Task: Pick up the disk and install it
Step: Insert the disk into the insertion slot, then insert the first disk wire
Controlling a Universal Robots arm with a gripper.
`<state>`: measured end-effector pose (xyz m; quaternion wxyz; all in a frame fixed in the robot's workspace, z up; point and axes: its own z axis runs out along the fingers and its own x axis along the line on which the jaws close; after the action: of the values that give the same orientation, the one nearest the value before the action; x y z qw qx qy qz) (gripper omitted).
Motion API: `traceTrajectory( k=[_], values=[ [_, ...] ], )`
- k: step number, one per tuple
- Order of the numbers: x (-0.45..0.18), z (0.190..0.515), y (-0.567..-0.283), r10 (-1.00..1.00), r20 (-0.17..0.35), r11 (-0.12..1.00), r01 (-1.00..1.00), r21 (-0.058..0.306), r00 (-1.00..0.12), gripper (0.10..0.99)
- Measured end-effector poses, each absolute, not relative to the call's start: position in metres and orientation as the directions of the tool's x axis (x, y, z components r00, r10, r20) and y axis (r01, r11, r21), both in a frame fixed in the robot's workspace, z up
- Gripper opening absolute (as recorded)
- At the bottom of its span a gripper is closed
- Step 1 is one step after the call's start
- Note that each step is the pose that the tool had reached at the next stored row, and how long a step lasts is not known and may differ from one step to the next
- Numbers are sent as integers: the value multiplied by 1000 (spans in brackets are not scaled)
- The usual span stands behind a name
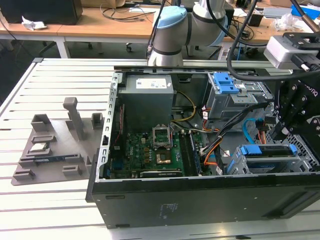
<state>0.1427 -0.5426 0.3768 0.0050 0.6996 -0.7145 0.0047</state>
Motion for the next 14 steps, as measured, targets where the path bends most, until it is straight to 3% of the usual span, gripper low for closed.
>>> traceTrajectory(
  k=[11, 14],
  values=[
    [143, 377, -543, -1000, 15, 21, -1000, 0, -21, 106],
    [155, 377, -527, -1000, 18, 21, -1000, 0, -21, 106]
  ],
)
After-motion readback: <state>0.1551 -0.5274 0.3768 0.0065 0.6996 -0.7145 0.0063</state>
